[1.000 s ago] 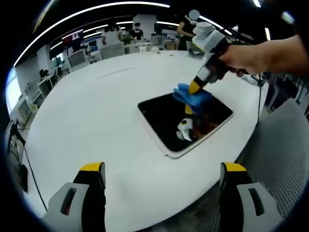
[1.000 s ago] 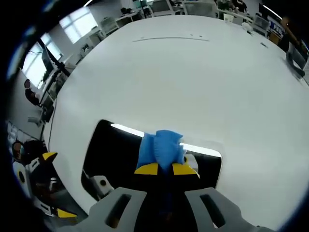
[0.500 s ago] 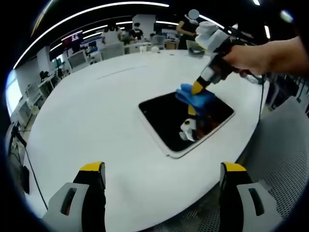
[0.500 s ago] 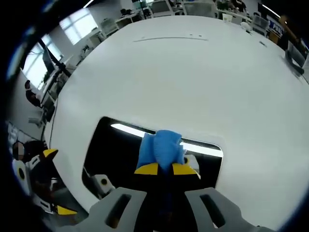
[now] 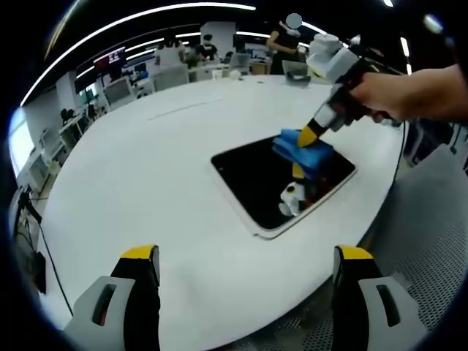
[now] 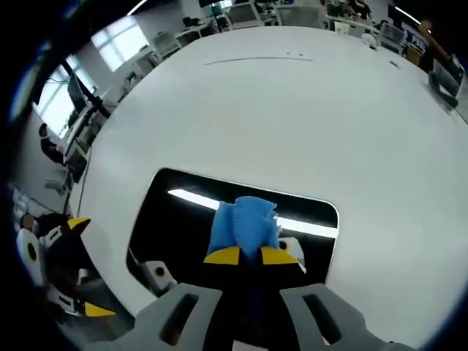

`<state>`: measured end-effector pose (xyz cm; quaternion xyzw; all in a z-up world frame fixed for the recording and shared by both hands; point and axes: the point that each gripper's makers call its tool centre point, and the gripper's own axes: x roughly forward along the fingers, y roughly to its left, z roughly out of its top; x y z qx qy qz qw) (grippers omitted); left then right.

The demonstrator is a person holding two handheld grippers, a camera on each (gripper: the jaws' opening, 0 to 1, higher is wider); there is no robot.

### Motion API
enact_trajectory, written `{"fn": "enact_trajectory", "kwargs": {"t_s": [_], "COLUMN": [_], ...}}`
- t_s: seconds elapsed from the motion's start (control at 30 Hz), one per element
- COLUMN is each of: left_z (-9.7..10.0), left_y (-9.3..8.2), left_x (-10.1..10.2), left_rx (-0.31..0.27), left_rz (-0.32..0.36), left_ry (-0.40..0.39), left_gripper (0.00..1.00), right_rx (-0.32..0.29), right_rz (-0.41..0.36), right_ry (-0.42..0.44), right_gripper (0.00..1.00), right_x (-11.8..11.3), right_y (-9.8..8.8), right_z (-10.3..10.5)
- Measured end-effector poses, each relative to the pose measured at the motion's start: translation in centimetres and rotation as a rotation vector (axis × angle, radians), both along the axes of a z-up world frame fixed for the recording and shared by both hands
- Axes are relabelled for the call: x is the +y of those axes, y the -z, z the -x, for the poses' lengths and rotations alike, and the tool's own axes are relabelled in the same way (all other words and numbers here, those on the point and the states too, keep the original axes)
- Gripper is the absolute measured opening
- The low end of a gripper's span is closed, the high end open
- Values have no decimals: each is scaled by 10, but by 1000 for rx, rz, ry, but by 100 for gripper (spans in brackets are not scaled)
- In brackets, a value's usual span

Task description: Wipe the mirror surface with the cleaning cloth until all visible marks leave the cleaned area.

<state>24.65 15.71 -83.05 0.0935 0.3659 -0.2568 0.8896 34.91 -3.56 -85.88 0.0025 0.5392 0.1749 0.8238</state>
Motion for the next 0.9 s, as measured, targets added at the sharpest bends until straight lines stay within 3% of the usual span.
{"fn": "enact_trajectory", "kwargs": {"t_s": [0.9], "left_z": [0], "left_y": [2], "left_x": [0], "left_rx": [0], "left_rz": [-14], "left_ry": [2], "left_gripper": [99], "right_rx": [-17], "right_rz": [-45], "right_ry": [14], "right_gripper": [2], "right_x": [-2], "right_y": [-1], "right_z": [36]}}
